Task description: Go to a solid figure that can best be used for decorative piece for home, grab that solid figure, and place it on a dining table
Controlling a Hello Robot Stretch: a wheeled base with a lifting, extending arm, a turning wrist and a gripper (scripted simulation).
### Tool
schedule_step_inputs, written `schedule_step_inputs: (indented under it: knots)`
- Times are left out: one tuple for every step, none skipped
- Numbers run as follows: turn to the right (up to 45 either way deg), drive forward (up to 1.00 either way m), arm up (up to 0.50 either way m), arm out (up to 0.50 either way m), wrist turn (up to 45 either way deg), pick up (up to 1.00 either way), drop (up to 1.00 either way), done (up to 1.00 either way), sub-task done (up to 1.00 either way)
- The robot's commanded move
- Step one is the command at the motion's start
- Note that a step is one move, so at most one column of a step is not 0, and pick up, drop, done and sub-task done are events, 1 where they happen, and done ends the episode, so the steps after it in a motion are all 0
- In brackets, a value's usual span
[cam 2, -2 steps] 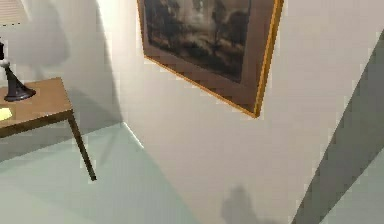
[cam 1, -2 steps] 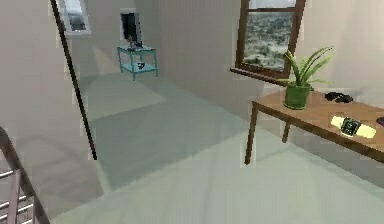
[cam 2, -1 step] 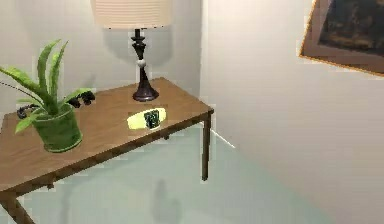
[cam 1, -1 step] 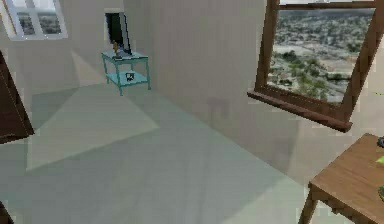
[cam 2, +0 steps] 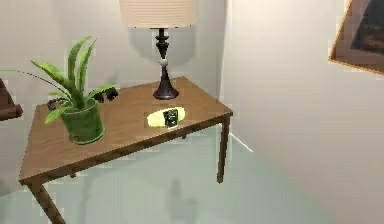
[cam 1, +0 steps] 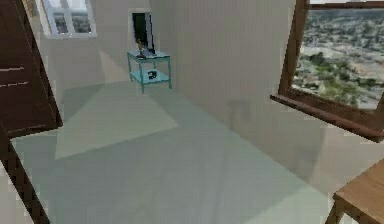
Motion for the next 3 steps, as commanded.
schedule_step_inputs:
  knots:
    - [0.0, 0.30, 0.00, 0.00, 0.0, 0.00, 0.00, 0.00, 0.00]
    - [-21.0, 0.00, 0.00, 0.00, 0.0, 0.00, 0.00, 0.00, 0.00]
    - [-3.0, 0.00, 0.00, 0.00, 0.0, 0.00, 0.00, 0.00, 0.00]
